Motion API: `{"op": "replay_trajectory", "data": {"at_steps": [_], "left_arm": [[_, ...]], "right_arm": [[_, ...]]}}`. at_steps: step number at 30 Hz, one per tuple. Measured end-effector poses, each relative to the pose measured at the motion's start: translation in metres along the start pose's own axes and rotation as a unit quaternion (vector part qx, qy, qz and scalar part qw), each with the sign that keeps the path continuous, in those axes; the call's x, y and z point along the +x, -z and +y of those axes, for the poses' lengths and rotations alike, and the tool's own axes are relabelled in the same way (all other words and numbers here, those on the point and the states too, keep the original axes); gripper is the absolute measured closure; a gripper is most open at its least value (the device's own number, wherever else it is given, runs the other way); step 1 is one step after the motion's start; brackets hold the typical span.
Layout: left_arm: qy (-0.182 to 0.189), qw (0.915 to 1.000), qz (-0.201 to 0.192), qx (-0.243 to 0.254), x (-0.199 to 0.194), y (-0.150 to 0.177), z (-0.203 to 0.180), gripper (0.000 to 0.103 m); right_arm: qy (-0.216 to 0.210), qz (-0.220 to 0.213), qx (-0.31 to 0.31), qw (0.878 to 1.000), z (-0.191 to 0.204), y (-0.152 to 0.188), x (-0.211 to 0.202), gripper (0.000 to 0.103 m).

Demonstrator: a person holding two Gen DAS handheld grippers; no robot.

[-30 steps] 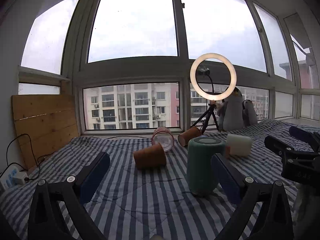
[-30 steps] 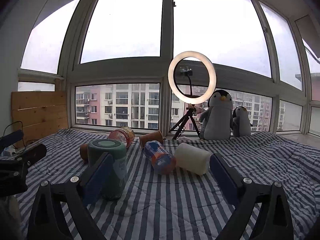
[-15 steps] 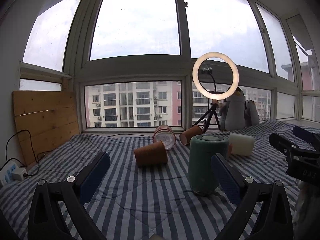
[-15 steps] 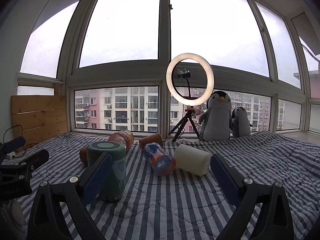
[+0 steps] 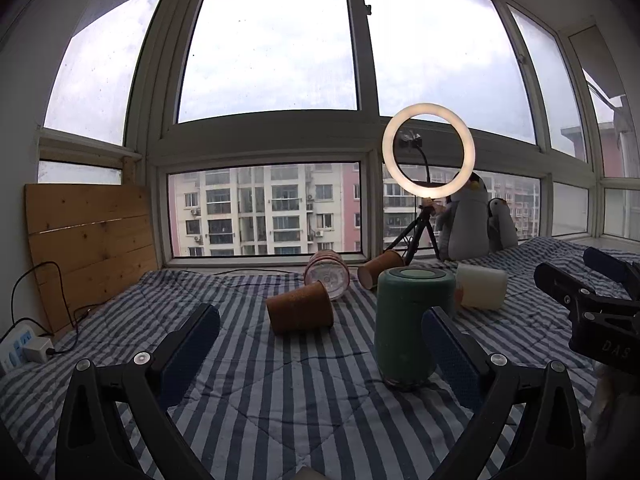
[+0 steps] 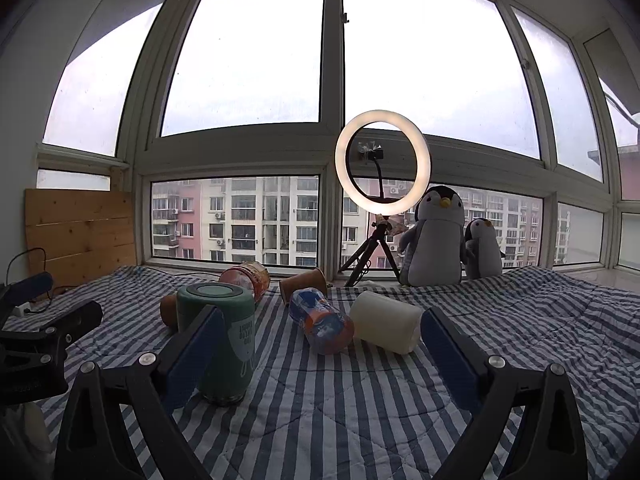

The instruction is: Flip cup upside down

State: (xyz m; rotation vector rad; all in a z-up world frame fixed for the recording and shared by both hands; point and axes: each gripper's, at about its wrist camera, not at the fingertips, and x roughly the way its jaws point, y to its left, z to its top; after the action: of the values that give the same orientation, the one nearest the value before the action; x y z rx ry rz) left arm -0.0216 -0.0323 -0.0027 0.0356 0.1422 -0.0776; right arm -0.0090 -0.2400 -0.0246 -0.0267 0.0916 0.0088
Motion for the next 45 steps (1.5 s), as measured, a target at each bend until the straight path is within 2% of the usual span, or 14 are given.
{"op": "replay_trajectory", "data": {"at_steps": [8, 45], "left_arm": [[-0.005, 0.9997, -0.008, -0.021, -0.005, 0.0, 0.009, 0.001], [-0.012, 0.9996, -0.01, -0.025, -0.009, 0.001, 0.011, 0.001]], "right_arm": [[0.01, -0.018, 0.011, 1.0, -0.004, 0.0, -0.006, 0.005], [0.014, -0.028, 0.025, 0.999, -0.011, 0.001, -0.009, 0.002]]}}
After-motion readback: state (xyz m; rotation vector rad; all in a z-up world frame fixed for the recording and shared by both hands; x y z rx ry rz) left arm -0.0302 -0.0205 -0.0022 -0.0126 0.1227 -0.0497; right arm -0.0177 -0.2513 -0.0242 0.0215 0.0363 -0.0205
